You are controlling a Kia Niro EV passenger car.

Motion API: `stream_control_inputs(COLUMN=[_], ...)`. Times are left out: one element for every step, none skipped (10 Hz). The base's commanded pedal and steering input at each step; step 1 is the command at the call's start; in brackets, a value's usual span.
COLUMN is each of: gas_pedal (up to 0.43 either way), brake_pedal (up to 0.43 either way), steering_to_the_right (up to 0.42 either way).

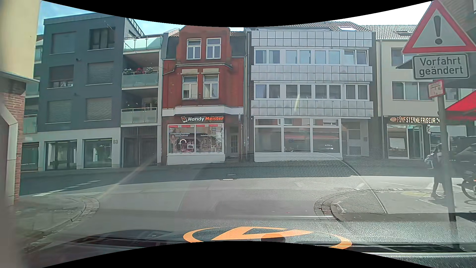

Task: Follow the waypoints while adhering to traffic rules and regulations

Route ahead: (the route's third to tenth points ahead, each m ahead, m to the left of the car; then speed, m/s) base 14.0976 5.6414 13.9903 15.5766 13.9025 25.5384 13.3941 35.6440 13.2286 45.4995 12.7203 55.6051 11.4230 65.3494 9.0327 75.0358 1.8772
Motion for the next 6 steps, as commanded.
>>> stream_control_inputs(gas_pedal=[0.0, 0.0, 0.0, 0.0, 0.0, 0.0], brake_pedal=[0.085, 0.085, 0.079, 0.073, 0.073, 0.073], steering_to_the_right=[-0.031, -0.031, -0.031, -0.031, -0.031, -0.03])
